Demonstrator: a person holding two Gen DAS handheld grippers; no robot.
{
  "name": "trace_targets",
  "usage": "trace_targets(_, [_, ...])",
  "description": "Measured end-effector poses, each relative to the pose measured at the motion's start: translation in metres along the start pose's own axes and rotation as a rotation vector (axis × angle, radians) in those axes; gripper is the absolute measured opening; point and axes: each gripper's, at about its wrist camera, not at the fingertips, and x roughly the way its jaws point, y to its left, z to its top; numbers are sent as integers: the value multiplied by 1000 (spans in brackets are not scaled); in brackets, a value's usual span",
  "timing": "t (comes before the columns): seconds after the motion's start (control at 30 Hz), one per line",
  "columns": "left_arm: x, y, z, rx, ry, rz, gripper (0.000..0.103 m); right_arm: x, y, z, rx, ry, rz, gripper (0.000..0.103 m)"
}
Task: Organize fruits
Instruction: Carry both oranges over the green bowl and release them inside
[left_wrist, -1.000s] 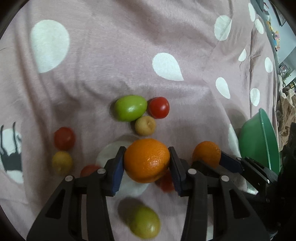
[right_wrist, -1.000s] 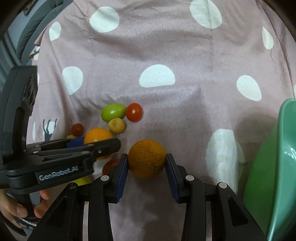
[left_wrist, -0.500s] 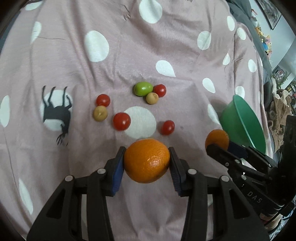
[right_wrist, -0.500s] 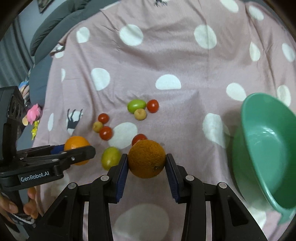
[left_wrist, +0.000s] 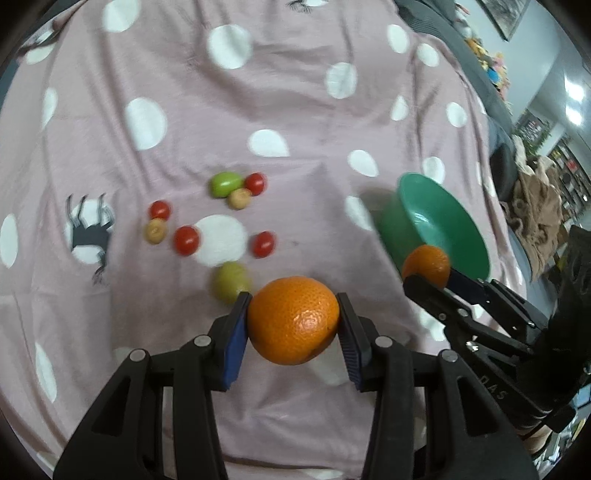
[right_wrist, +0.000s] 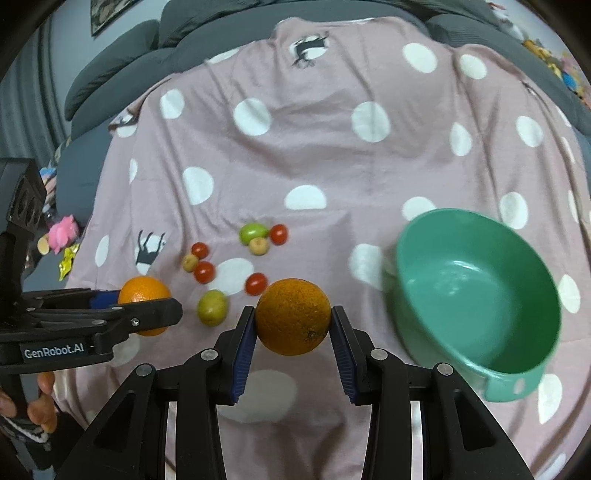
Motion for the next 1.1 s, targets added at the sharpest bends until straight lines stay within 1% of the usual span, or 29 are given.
trace_targets(0.1, [8,-21,9,38,12,-33,45,-8,-17,-3,38,-17,-14,41])
trace_targets(0.2, [14,-45,20,88,5,-68,45,-18,-44,-5,97,-43,-39,41])
trace_targets(0.37, [37,-88,44,160,-3,-148,45,-29,-95,-9,198,-62,-131,41])
trace_targets(0.5, [62,-118,56,201,28,-199,45,-25,-115,-11,229,-56,-166,41])
trace_targets(0.63, [92,-141,68,203,62,-230,45,-13,-124,-11,229,-29,-185,41])
trace_targets(0.73, [117,-154,73,216,92,-209,45,-6,-129,-11,219,-5,-191,41])
trace_targets(0.87, [151,-159,69,230,175,-138,45,3,-129,-12,182,39,-195,41])
trace_targets(0.9, [153,-160,68,235,182,-119,45,6,-128,-12,168,58,-195,41])
trace_targets(0.93, [154,-161,66,259,176,-77,45,10,-126,-11,154,79,-199,41])
trace_targets(1.07, [153,-160,67,274,200,-51,46,16,-118,-10,97,120,-220,41])
trace_targets(1.1, [152,-161,65,290,203,-24,46,16,-116,-10,90,130,-215,41])
